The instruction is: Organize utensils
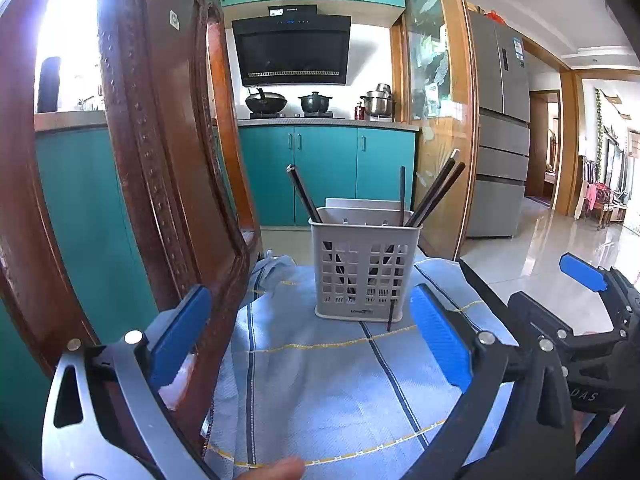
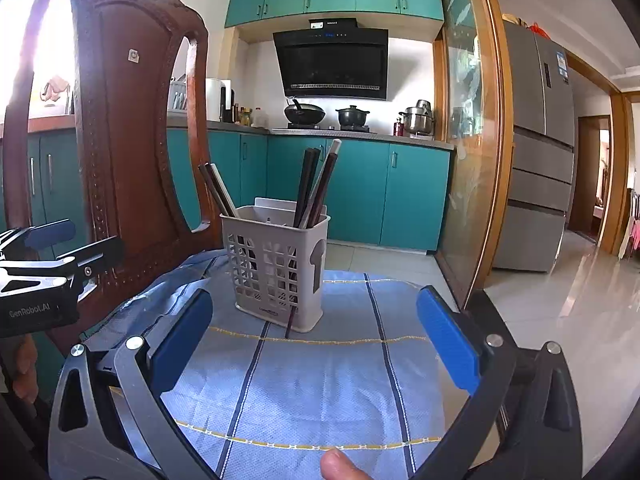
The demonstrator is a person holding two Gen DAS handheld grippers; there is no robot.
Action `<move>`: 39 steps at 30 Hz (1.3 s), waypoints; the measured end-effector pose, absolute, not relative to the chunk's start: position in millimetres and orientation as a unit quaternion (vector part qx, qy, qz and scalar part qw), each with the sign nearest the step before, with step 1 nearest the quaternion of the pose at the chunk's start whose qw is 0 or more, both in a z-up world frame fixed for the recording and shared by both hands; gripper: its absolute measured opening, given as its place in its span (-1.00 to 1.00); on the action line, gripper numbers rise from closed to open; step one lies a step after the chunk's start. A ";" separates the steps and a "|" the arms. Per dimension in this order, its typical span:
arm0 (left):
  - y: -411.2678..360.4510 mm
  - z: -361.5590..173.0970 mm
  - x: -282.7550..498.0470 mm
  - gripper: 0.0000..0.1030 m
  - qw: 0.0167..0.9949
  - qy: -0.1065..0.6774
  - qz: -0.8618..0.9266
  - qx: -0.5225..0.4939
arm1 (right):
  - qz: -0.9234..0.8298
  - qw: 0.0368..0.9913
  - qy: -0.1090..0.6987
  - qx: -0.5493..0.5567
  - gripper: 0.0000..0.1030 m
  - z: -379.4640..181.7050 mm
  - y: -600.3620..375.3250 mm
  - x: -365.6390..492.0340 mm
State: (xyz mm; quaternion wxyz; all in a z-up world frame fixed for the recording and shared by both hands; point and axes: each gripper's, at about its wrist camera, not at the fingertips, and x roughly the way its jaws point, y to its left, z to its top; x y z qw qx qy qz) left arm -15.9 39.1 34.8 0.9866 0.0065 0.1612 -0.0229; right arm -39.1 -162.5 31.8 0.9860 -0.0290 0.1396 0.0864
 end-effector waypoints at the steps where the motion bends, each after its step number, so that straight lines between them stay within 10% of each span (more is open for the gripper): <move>1: 38.6 34.4 -16.2 0.92 0.987 0.161 -0.023 0.008 | 0.087 0.986 0.139 -0.029 0.94 31.8 -162.9 -39.5; 39: 25.0 30.2 -14.7 0.93 0.986 0.159 -0.021 0.036 | 0.085 0.987 0.137 -0.022 0.94 31.4 -165.1 -40.5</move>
